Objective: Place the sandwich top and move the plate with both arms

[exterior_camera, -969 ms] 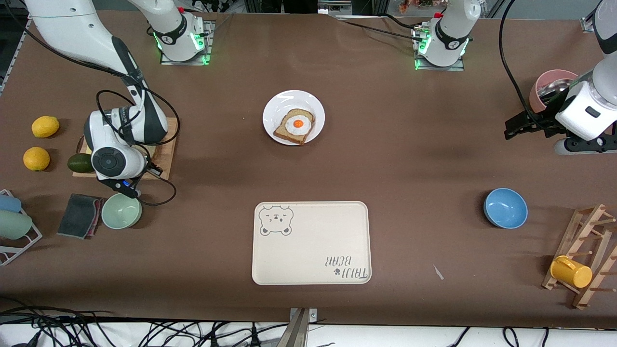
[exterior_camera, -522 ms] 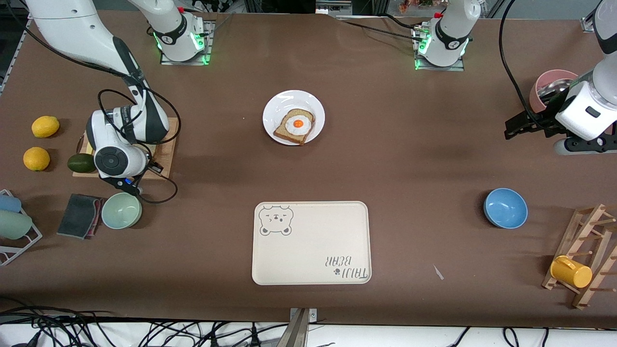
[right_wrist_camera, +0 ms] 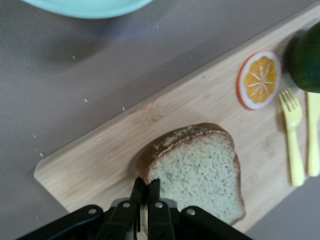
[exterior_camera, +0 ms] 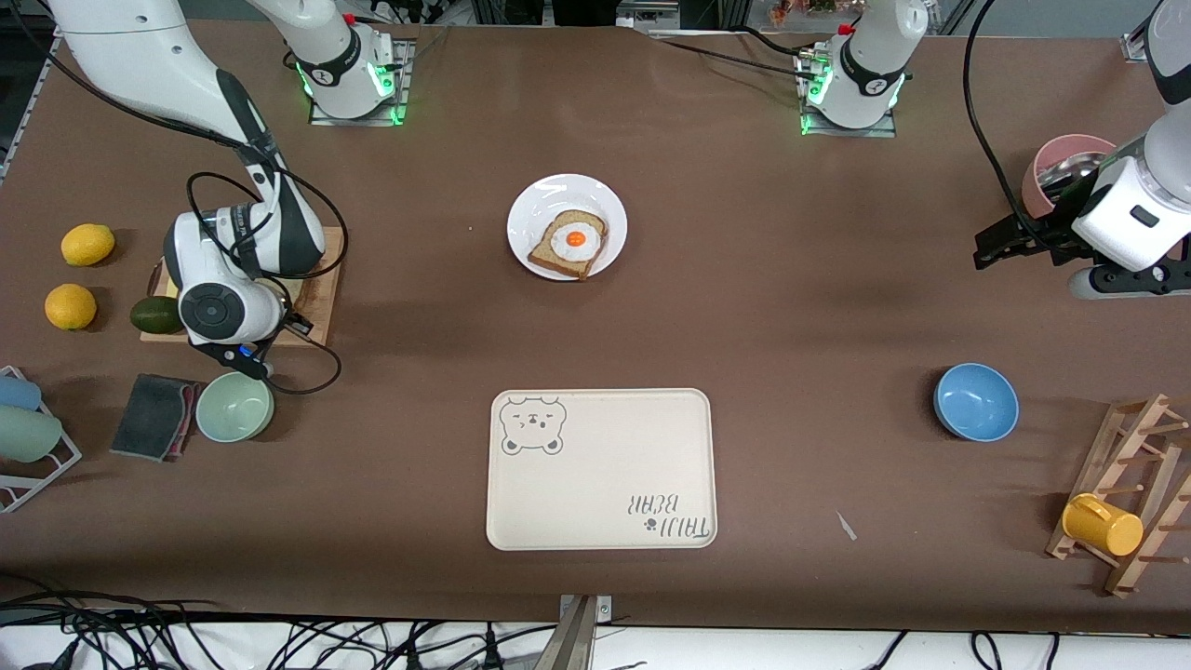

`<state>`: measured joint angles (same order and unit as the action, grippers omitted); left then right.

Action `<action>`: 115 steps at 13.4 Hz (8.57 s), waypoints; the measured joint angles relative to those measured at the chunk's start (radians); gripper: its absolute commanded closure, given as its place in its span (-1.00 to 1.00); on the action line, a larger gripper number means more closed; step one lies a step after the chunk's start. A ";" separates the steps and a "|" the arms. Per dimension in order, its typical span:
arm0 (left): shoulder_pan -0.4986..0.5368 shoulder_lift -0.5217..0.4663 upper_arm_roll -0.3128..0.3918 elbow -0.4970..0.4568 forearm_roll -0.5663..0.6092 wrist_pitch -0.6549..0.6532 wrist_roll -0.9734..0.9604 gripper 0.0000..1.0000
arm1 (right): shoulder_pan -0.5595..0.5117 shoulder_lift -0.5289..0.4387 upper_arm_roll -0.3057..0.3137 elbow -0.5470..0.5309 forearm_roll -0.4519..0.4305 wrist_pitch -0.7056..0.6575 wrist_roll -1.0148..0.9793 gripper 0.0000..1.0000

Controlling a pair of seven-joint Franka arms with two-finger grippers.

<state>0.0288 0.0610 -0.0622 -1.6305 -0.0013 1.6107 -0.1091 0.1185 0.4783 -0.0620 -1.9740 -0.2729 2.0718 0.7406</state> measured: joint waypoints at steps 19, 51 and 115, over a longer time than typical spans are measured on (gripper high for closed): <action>0.001 0.001 0.000 0.000 0.000 0.000 0.000 -1.00 | 0.349 0.031 0.332 0.385 0.256 -0.358 0.616 1.00; 0.001 0.001 -0.001 0.000 0.000 0.000 0.000 -1.00 | 0.515 -0.049 -0.050 0.504 0.167 -0.433 0.183 -0.99; 0.066 0.330 -0.015 -0.003 -0.736 0.044 0.266 -1.00 | -0.147 -0.522 0.012 0.309 0.289 -0.487 -0.819 -1.00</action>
<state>0.0949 0.3906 -0.0775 -1.6337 -0.7378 1.6551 0.1566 -0.0281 -0.0442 -0.0500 -1.6654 0.0162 1.5851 -0.0787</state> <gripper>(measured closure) 0.000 0.000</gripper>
